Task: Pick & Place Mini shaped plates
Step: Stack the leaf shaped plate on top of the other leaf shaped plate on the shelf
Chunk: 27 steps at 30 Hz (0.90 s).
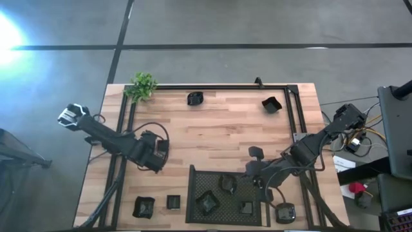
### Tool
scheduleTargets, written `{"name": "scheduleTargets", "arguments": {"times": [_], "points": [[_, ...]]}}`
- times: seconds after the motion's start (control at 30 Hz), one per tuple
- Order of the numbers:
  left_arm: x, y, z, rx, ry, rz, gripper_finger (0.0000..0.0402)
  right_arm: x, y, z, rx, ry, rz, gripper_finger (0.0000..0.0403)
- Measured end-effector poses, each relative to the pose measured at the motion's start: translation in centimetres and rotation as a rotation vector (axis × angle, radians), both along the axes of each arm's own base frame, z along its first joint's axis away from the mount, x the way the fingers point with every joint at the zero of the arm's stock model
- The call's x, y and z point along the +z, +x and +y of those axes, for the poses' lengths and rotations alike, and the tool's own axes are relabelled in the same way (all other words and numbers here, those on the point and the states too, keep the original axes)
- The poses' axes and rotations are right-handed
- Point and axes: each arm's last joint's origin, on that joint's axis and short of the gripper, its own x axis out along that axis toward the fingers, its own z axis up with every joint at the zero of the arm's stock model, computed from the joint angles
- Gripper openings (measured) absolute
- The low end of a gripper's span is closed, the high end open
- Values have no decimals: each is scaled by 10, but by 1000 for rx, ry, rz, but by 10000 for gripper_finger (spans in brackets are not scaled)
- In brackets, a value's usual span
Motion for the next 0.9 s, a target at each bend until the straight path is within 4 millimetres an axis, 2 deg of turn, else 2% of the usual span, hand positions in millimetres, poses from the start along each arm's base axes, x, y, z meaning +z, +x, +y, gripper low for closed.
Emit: {"name": "scheduleTargets", "arguments": {"times": [0.9], "points": [[-59,-4,1,23,-70,-91,42,0,0,0,0,0,0,61]]}}
